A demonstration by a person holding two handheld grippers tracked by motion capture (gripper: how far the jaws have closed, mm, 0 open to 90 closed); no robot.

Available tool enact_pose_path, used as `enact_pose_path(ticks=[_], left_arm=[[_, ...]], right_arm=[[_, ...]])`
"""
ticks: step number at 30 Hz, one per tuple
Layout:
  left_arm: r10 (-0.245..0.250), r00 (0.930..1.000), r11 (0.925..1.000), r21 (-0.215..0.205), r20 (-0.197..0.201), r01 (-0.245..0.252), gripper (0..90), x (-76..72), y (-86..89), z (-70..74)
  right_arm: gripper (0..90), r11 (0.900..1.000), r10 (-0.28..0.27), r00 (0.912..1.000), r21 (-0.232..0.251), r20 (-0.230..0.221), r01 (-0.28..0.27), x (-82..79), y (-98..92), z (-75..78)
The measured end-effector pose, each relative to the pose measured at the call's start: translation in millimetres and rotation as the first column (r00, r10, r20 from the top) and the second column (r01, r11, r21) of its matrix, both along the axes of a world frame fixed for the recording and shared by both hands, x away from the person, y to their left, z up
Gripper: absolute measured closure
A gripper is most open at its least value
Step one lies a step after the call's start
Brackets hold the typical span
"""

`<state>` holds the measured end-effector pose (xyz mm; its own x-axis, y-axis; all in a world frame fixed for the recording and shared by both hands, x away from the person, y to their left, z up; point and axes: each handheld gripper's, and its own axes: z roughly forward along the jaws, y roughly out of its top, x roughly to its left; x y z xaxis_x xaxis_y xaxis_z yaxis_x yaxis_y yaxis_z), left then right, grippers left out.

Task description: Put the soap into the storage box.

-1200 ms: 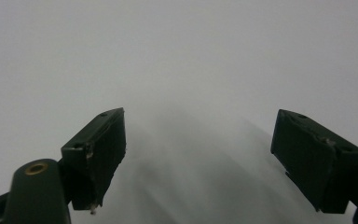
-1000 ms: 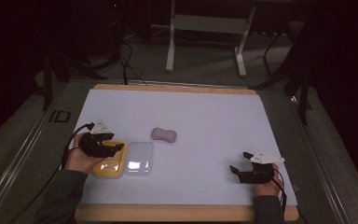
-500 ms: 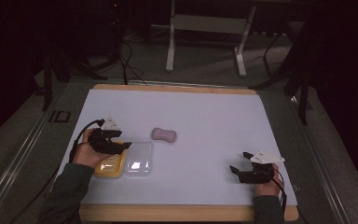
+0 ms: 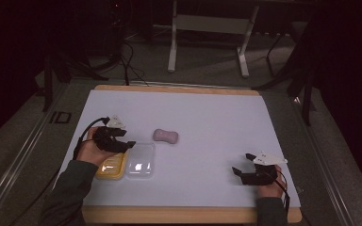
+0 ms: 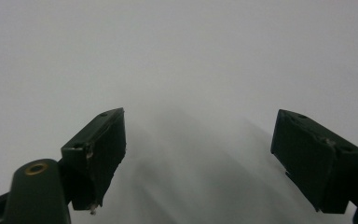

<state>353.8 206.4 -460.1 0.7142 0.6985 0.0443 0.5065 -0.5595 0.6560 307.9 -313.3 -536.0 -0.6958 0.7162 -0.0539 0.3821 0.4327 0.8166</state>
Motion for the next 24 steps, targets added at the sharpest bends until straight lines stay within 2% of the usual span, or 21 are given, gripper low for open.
enact_pose_path(ticks=[24], left_arm=[[-0.067,0.9978,0.9978,0.005,-0.002,0.067,36.9,19.3,-19.7,-1.3]], right_arm=[[17.6,1.0,0.003,1.0,-0.006,0.001,-0.003,0.1,0.4,-0.1]])
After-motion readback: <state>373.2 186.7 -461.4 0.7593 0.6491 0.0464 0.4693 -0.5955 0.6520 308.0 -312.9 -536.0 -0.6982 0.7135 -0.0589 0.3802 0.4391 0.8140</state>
